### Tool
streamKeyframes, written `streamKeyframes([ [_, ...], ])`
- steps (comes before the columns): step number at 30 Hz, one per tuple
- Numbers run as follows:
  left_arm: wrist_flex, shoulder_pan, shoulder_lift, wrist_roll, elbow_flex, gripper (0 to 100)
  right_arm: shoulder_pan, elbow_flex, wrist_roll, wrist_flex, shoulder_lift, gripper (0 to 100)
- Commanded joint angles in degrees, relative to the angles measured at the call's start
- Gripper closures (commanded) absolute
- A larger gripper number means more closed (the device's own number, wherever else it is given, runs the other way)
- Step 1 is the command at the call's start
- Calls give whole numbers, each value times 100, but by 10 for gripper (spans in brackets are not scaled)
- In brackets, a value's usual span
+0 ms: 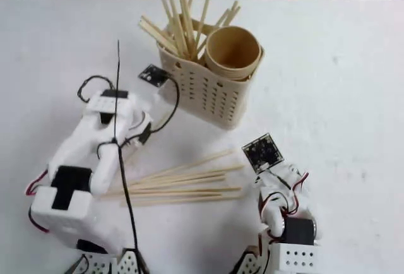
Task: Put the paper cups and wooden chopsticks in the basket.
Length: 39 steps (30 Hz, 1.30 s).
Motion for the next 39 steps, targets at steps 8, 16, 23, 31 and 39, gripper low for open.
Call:
streamKeyframes([
  [8, -35, -180, -813, 211, 141, 908, -31, 53, 35, -48, -31, 929],
  [16, -527, 286, -2281, 62, 1459, 906, -31, 53, 35, -48, -31, 929],
  [23, -571, 286, -1446, 62, 1090, 905, -31, 53, 35, -48, -31, 929],
  [31, 290, 259, 163, 62, -237, 908, -31, 53, 35, -48, -31, 929],
  [39, 369, 242, 215, 62, -299, 974, -31, 53, 35, -48, -31, 929],
])
